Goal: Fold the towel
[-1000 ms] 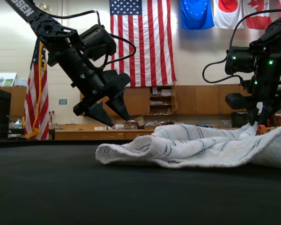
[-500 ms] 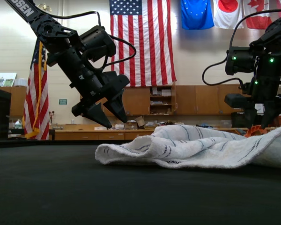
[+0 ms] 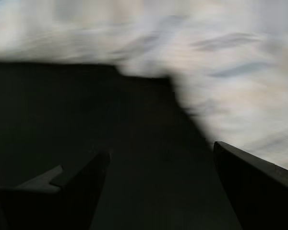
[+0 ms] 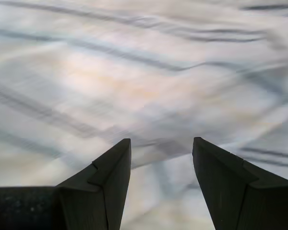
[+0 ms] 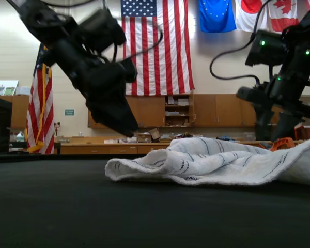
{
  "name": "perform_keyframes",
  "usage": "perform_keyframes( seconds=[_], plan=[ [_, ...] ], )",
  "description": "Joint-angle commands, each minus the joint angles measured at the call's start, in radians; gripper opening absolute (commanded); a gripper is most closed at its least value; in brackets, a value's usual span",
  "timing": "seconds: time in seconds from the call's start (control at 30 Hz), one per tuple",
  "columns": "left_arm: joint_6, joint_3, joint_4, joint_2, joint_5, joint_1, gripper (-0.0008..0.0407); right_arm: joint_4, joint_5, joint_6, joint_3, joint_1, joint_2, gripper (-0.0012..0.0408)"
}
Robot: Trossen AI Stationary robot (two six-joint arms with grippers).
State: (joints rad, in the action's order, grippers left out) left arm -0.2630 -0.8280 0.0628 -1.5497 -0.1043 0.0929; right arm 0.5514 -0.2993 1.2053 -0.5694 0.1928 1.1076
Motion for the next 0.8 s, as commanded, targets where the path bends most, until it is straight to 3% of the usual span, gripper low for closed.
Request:
perform_keyframes(
  seconds=[0.0, 0.1, 0.2, 0.3, 0.4, 0.6, 0.77],
  plan=[
    [-0.001, 0.0, -0.013, -0.008, -0.002, 0.055, 0.0297, -0.052, -0.011, 0.008, 0.0, -0.048, 0.0, 0.0168],
    [0.029, 0.0, -0.032, -0.025, -0.008, 0.111, 0.0297, -0.109, -0.036, 0.018, 0.0, -0.106, 0.0, 0.0168],
    [0.151, 0.0, -0.039, -0.048, -0.009, 0.148, 0.0297, -0.158, -0.055, 0.017, 0.0, -0.153, 0.0, 0.0168],
    [0.27, 0.0, -0.042, -0.08, -0.009, 0.161, 0.0297, -0.208, -0.06, 0.018, 0.0, -0.192, 0.0, 0.0168],
    [0.311, 0.0, -0.043, -0.115, -0.011, 0.16, 0.0297, -0.251, -0.063, 0.017, 0.0, -0.223, 0.0, 0.0168],
    [0.309, -0.023, -0.045, -0.188, -0.056, 0.159, 0.029, -0.276, -0.081, 0.018, 0.0, -0.247, 0.0, 0.0168],
    [0.264, -0.06, -0.047, -0.235, -0.087, 0.159, 0.0247, -0.277, -0.088, 0.02, 0.0, -0.247, 0.0, 0.0168]
  ],
)
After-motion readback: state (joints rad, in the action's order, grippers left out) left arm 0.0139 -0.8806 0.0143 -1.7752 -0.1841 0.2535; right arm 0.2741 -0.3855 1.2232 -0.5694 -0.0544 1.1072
